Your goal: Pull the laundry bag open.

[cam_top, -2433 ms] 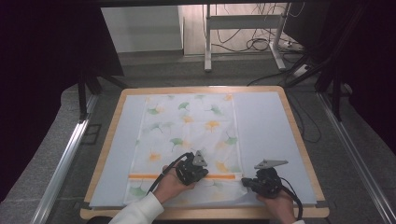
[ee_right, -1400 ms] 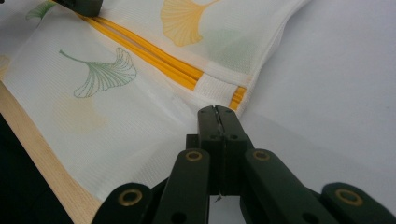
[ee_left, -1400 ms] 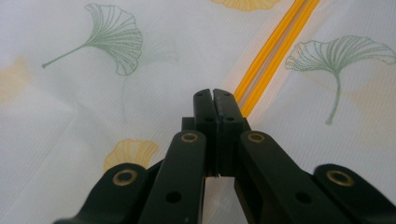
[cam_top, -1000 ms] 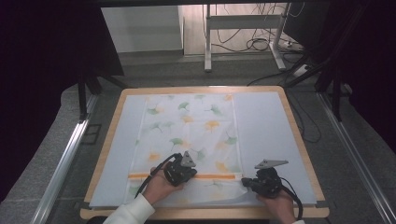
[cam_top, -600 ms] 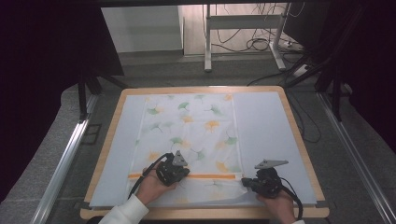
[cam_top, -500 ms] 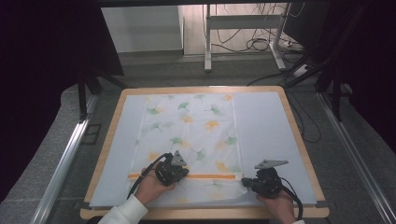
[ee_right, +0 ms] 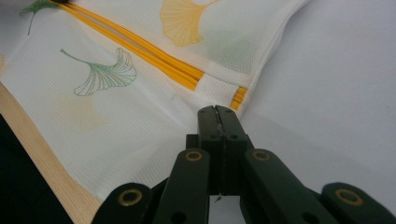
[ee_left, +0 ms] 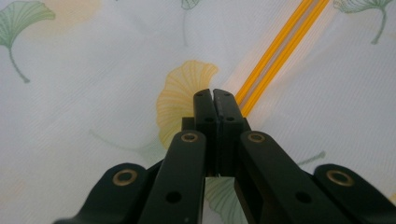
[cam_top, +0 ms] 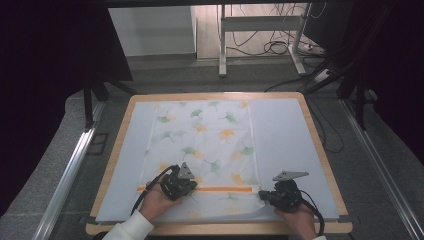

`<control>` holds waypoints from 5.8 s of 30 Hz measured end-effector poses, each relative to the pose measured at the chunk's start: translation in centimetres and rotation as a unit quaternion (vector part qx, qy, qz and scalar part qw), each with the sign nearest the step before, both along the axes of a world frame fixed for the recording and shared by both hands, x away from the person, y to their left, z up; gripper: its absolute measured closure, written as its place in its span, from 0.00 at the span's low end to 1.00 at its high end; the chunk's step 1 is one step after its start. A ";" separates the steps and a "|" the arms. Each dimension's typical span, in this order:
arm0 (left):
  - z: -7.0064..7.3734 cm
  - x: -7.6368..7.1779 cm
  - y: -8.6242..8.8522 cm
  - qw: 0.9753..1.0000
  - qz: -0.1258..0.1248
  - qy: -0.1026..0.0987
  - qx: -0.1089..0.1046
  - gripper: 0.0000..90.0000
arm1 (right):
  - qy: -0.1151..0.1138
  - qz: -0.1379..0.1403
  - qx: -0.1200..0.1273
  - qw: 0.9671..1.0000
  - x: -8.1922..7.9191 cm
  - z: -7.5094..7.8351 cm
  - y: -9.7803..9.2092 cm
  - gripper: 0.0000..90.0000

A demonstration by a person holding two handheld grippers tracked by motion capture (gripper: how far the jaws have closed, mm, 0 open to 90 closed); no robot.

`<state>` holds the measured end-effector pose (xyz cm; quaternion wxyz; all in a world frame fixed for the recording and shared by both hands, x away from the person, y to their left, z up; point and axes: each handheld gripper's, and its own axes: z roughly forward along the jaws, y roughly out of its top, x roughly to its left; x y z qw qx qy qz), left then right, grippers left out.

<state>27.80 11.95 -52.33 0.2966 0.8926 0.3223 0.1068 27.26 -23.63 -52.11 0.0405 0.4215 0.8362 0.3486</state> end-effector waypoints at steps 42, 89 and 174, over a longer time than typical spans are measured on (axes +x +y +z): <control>-0.3 -0.7 5.9 0.999 0.052 0.005 -0.009 1.00 | -0.001 0.000 0.000 1.000 0.0 0.0 0.0 1.00; -0.7 -2.2 13.5 0.991 0.130 0.005 -0.015 1.00 | -0.004 0.000 -0.003 1.000 -0.1 0.0 0.1 1.00; -0.3 -0.1 15.3 0.966 0.227 -0.055 -0.113 0.43 | -0.103 -0.075 0.003 0.992 3.3 1.2 -4.1 0.43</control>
